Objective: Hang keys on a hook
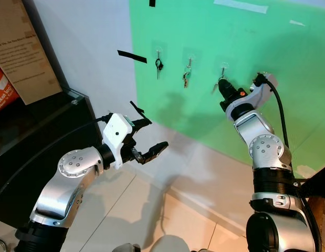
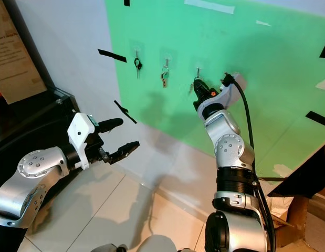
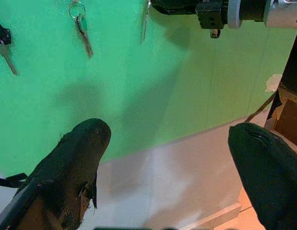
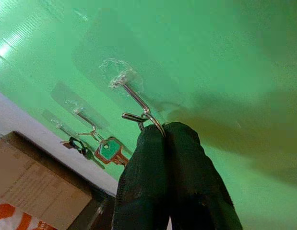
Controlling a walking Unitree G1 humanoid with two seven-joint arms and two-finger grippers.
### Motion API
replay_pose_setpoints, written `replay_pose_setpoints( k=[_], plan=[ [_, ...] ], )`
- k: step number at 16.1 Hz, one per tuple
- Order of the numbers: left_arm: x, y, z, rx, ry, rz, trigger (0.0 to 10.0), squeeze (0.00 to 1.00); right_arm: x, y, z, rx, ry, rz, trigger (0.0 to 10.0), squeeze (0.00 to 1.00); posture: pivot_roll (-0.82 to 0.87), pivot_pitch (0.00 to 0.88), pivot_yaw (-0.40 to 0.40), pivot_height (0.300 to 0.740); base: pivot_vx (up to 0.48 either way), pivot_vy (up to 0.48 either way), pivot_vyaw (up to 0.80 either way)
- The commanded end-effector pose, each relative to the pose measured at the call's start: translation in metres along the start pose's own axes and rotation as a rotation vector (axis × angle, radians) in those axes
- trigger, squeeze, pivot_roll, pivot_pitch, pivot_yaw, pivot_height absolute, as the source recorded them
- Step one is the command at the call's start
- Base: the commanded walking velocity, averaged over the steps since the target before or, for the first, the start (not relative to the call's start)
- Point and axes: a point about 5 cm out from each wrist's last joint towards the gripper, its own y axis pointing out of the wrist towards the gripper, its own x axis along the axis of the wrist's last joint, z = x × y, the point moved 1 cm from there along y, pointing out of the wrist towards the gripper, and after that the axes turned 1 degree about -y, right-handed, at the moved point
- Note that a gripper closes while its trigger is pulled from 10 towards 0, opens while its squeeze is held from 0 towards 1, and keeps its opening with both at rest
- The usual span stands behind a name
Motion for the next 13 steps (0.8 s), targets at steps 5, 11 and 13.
replay_pose_setpoints(
  k=[5,11,13],
  plan=[
    [0.003,0.000,-0.002,-0.017,0.008,-0.003,10.0,0.00,-0.010,-0.002,-0.002,0.009,-0.027,0.056,10.0,0.00,-0.03,0.000,0.013,0.740,0.000,0.000,0.00],
    [0.004,0.000,0.000,0.024,-0.001,-0.029,10.0,0.00,-0.006,-0.013,0.005,0.119,-0.257,-0.006,10.0,1.00,-0.03,0.000,0.008,0.740,0.000,0.000,0.00],
    [0.002,-0.002,0.009,0.125,0.004,-0.031,10.0,0.00,-0.009,-0.026,0.000,0.122,-0.348,-0.014,10.0,1.00,-0.04,0.000,0.007,0.740,0.000,0.000,0.00]
  ],
)
